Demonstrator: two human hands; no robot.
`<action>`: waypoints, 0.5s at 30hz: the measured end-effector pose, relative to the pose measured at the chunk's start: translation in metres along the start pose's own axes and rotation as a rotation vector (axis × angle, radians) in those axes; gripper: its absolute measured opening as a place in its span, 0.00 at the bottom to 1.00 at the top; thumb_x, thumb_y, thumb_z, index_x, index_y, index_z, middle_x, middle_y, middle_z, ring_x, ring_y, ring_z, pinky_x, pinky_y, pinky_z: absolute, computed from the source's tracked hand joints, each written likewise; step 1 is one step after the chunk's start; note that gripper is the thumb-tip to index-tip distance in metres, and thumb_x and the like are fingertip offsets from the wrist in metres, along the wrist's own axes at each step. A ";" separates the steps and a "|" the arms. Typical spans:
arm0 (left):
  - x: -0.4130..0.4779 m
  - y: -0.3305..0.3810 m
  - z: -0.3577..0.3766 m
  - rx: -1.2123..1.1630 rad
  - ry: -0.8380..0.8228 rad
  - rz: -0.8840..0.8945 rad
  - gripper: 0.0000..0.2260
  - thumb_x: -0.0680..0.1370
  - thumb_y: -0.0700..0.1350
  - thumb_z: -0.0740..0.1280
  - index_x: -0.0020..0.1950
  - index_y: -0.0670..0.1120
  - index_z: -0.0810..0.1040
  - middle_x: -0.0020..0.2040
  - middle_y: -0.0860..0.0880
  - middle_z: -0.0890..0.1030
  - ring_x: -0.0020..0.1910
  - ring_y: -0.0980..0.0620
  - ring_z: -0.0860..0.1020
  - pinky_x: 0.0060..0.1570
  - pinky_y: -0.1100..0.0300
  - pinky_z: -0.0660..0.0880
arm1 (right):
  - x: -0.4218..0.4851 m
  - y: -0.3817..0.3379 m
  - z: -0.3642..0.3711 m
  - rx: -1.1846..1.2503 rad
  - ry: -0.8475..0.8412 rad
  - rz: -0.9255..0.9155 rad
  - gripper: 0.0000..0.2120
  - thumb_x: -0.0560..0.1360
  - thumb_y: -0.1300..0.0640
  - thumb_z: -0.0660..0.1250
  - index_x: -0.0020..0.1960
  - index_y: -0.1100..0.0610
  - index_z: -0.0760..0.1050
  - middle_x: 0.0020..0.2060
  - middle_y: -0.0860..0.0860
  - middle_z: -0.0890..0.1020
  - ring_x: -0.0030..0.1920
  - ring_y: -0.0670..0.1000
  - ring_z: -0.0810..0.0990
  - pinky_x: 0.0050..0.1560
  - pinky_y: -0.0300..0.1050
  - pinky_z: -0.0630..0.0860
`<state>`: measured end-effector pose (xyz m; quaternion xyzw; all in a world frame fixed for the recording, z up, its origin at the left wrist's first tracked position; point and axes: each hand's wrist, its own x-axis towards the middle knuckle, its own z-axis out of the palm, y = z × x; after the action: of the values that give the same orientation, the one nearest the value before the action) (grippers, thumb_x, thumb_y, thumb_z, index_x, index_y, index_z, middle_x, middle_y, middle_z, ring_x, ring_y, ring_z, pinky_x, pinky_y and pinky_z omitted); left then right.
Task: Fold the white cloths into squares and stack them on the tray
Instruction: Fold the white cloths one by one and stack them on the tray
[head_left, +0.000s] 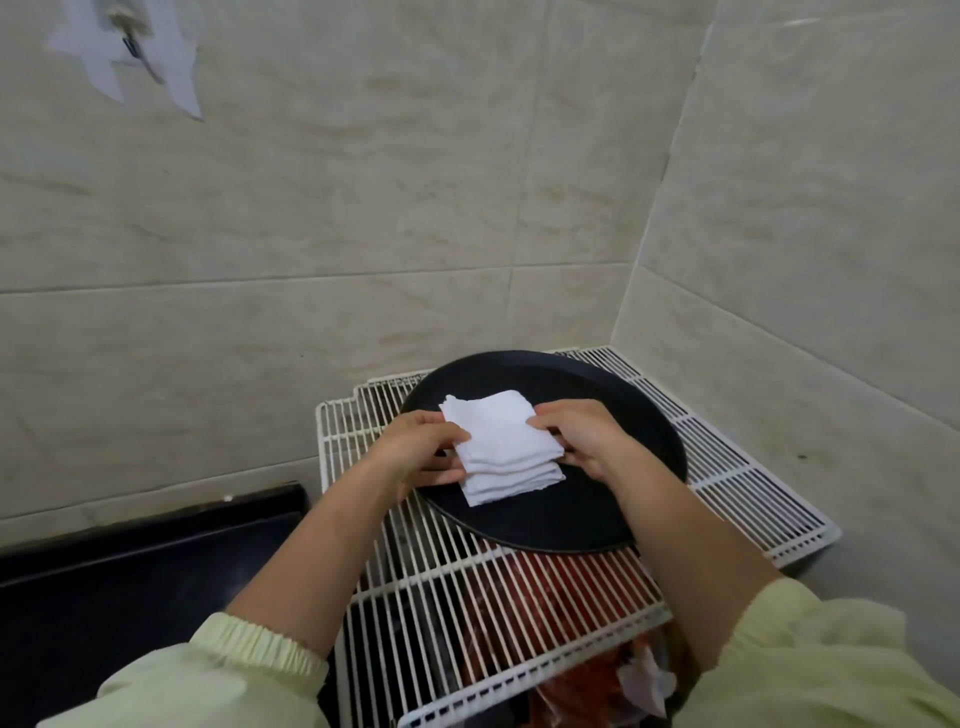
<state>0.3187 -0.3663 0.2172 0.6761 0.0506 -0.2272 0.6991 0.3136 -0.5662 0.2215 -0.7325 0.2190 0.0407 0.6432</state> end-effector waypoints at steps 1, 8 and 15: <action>0.000 -0.001 0.000 0.005 0.009 -0.004 0.07 0.76 0.36 0.68 0.53 0.43 0.77 0.46 0.43 0.81 0.38 0.49 0.80 0.32 0.60 0.80 | -0.001 0.001 0.000 -0.013 -0.002 -0.009 0.06 0.73 0.66 0.68 0.45 0.57 0.81 0.43 0.55 0.83 0.43 0.52 0.81 0.44 0.45 0.79; 0.000 -0.005 0.003 0.060 0.047 0.016 0.08 0.75 0.36 0.70 0.52 0.44 0.76 0.52 0.40 0.81 0.39 0.46 0.81 0.31 0.60 0.79 | 0.002 0.006 -0.003 -0.156 0.055 -0.080 0.05 0.73 0.65 0.70 0.47 0.58 0.81 0.45 0.55 0.82 0.46 0.53 0.80 0.45 0.46 0.77; -0.004 -0.009 0.006 0.135 0.111 0.058 0.12 0.74 0.37 0.71 0.55 0.41 0.73 0.46 0.40 0.81 0.33 0.48 0.80 0.28 0.60 0.79 | -0.006 0.014 -0.003 -0.404 0.156 -0.218 0.06 0.73 0.63 0.70 0.49 0.59 0.82 0.47 0.52 0.82 0.50 0.50 0.79 0.51 0.44 0.75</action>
<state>0.3101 -0.3711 0.2106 0.7344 0.0542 -0.1719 0.6543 0.3026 -0.5687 0.2106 -0.8666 0.1750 -0.0425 0.4653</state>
